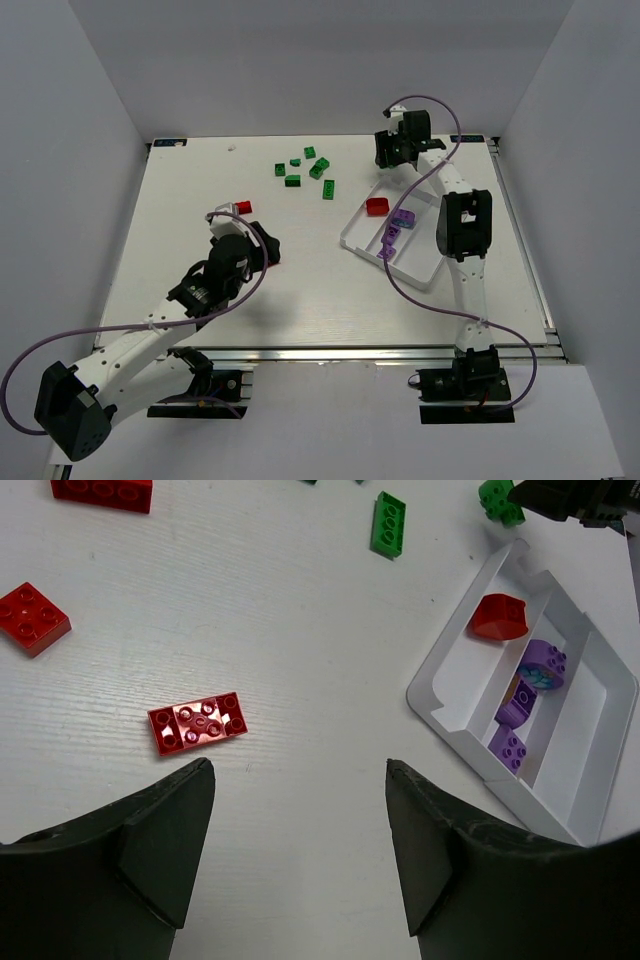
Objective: Sort the legos into containers by color
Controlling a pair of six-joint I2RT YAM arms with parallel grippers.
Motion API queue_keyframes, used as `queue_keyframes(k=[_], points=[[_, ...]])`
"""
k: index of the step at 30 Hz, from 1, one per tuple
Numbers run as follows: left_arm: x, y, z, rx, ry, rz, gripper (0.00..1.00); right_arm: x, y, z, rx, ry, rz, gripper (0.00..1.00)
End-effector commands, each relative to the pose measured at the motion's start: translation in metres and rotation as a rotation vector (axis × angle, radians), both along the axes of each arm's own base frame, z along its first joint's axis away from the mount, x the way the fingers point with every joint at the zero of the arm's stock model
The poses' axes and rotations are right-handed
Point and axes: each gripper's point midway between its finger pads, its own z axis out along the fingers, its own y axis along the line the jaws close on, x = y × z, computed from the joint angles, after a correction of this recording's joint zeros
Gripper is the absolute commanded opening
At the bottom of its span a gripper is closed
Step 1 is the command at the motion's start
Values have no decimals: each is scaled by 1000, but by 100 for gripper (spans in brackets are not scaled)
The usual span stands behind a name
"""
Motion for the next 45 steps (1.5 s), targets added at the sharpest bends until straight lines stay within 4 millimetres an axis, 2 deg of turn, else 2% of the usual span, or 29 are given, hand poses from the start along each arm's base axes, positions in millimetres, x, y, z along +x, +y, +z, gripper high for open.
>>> queue_keyframes(k=[1,5,14,19,25,26,29,33,36,37,38,39,40,41,42,43,44,45], points=[[-1,7,3,-8,-8,36,79,21,3,28,-1,-114,-6,63],[0,7,2,-9,-7,40,79,21,8,10,-12,-97,11,62],[0,8,0,-8,2,48,79,27,7,-6,-36,-103,0,59],[1,8,1,-11,0,53,80,29,8,-8,-35,-108,0,56],[3,6,3,-9,3,52,80,30,8,-12,-42,-112,15,34],[3,6,3,-11,2,52,80,30,10,-11,-39,-115,24,28],[2,6,3,-13,2,53,80,26,14,-4,-30,-120,54,19],[2,7,6,-23,-10,55,80,15,24,13,18,-114,116,10],[2,7,8,-29,-21,54,80,5,33,41,68,-120,151,5],[2,7,10,-34,-28,52,80,2,33,62,85,-144,156,4],[2,6,11,-35,-31,49,80,-4,33,65,98,-135,165,3],[2,6,12,-37,-37,45,80,-11,37,92,126,-165,185,0],[2,6,13,-39,-40,43,80,-16,36,104,134,-176,193,0],[3,6,12,-38,-41,40,80,-28,40,101,152,-151,224,0],[2,5,13,-41,-46,37,80,-35,40,111,158,-162,244,0],[2,5,13,-42,-48,35,80,-47,38,144,170,-212,254,0],[2,4,15,-45,-52,31,80,-58,39,151,181,-218,282,0],[2,5,15,-47,-53,32,80,-74,36,138,171,-194,317,0]])
